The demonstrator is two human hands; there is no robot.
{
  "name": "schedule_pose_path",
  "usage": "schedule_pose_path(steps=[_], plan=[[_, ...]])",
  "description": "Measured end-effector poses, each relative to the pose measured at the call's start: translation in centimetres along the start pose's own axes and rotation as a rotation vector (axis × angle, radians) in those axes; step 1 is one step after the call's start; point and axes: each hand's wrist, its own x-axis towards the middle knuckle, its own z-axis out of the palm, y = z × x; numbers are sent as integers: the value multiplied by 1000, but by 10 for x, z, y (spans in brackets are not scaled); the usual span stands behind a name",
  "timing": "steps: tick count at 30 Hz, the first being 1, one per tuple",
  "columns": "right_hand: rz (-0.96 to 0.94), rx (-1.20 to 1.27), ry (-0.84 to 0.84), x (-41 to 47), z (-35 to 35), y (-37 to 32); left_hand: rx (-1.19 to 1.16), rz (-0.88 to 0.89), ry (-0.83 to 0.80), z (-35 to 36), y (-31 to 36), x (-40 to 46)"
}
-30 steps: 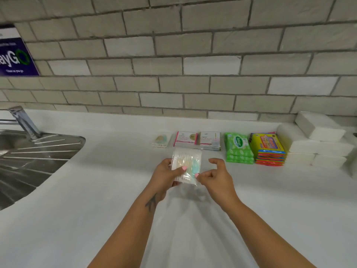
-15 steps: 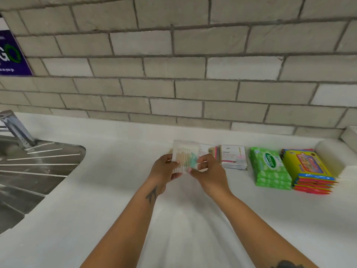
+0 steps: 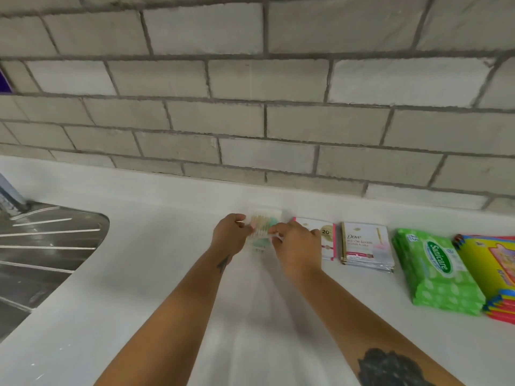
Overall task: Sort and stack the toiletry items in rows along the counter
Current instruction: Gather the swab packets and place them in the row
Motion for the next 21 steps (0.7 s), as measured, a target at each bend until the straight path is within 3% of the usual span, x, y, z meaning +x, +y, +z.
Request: schedule_pose_path(steps=[14, 21], plan=[[-88, -15, 53, -5, 28, 16, 206, 34, 33, 16, -21, 0], [-104, -73, -29, -5, 22, 17, 205, 15, 25, 18, -17, -1]])
